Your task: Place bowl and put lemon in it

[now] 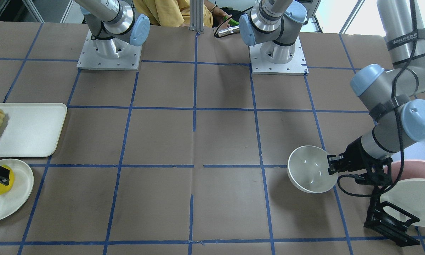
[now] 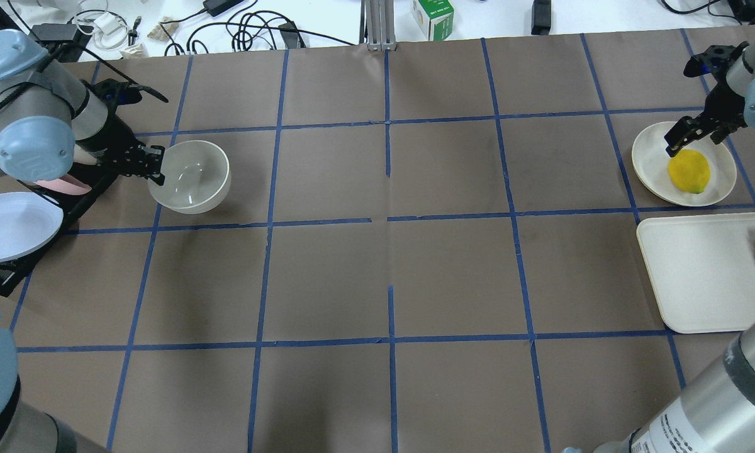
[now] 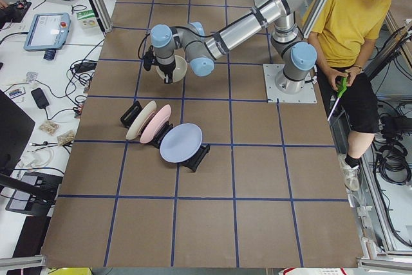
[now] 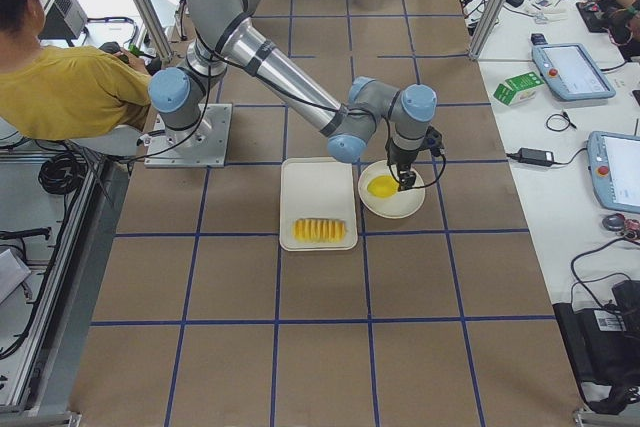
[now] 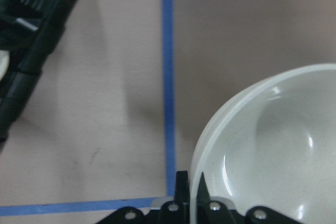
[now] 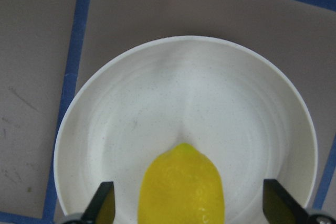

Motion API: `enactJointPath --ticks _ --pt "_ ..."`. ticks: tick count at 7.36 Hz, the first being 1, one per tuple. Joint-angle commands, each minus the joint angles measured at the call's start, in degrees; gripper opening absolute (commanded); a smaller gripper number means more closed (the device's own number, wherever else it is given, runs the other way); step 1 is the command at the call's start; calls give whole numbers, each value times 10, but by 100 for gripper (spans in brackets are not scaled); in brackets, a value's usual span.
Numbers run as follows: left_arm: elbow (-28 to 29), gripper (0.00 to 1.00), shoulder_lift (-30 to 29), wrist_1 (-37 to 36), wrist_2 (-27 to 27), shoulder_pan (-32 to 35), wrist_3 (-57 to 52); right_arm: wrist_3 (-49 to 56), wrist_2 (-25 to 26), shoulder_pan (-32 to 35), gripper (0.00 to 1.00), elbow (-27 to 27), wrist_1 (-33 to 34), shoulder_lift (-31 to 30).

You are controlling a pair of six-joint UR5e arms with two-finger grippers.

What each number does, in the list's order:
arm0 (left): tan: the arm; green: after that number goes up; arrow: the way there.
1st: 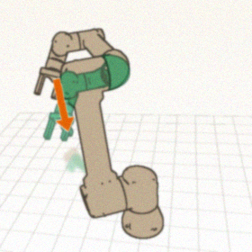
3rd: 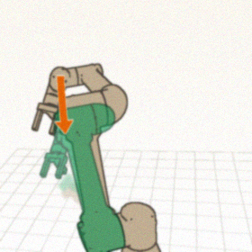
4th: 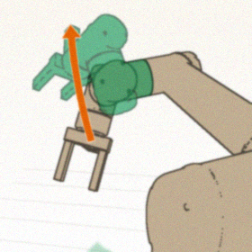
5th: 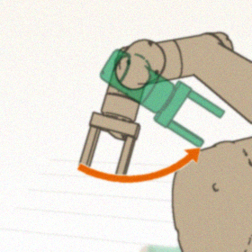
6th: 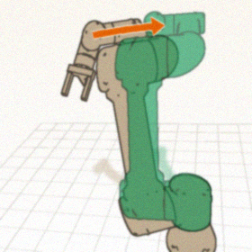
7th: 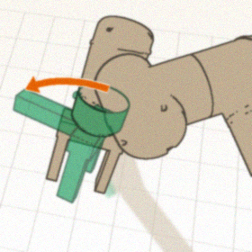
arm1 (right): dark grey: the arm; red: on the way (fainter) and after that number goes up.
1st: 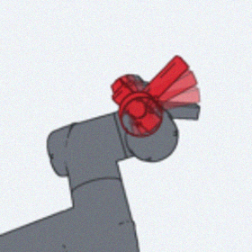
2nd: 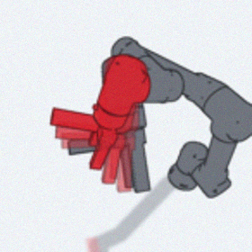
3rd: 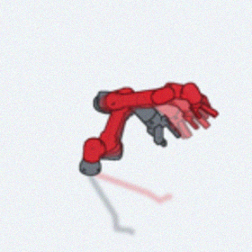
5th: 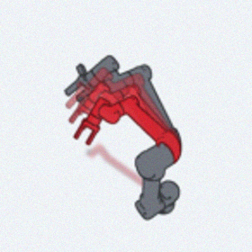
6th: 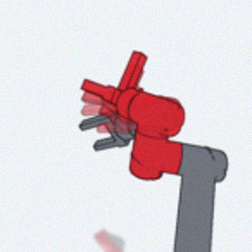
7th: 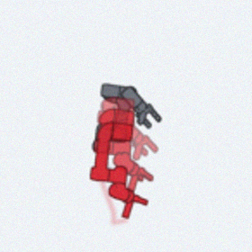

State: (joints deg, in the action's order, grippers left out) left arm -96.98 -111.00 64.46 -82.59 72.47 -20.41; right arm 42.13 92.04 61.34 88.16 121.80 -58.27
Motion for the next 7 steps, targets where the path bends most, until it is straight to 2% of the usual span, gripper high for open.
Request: enactJointPath --ticks 1,2,3,4,5,7 --pt "1 0 11 20 57 119 132 3 -7 -10 100 1 1 17" --pt "2 0 1 6 65 179 225 2 -8 -10 100 1 1 18" --pt "-1 0 -8 -27 60 244 300 2 -8 -10 78 -1 0 23" --pt "-6 0 -18 -70 56 284 337 0 -5 -10 16 -2 -4 23" --pt "-18 0 -22 -80 19 290 346 -2 -4 -10 0 -2 -11 18" --pt "-65 0 -30 -152 12 294 344 -2 -3 -10 0 -11 -37 1"
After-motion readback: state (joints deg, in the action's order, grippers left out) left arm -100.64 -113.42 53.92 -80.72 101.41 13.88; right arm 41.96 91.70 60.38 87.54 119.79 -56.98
